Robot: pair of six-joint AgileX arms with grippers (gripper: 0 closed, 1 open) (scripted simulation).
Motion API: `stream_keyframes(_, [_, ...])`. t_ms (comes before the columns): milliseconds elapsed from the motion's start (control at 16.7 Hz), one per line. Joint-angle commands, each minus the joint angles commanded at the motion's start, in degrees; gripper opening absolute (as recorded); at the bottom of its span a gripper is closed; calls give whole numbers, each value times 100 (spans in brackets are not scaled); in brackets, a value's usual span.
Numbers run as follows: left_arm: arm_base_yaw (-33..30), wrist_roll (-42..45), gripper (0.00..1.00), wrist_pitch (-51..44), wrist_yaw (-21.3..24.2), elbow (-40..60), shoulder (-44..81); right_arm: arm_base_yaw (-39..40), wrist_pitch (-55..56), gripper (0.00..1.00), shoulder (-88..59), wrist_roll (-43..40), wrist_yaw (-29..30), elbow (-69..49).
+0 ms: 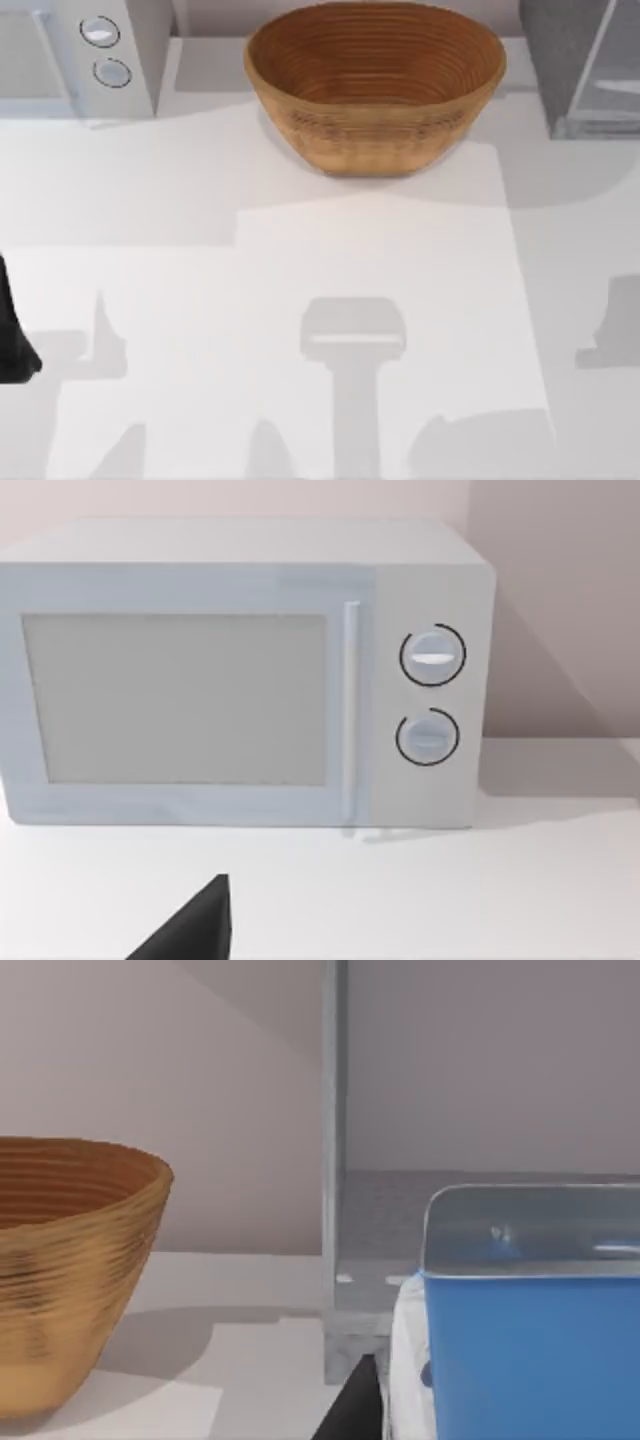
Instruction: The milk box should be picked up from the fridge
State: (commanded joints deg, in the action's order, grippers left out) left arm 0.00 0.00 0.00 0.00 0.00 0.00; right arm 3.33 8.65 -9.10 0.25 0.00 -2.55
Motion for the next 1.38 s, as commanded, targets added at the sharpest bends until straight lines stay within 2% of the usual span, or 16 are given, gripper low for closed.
stream_keyframes(300, [0, 0, 100, 0, 0, 0, 0, 769, 1882, 0, -2262, 33, 33, -501])
stream_keyframes(960, [0, 0, 100, 0, 0, 0, 0, 2883, 6686, 0, -8913, 158, 14, -1688])
stream_keyframes(1380, [0, 0, 100, 0, 0, 0, 0, 3772, 8771, 0, -11299, 95, -12, -2293])
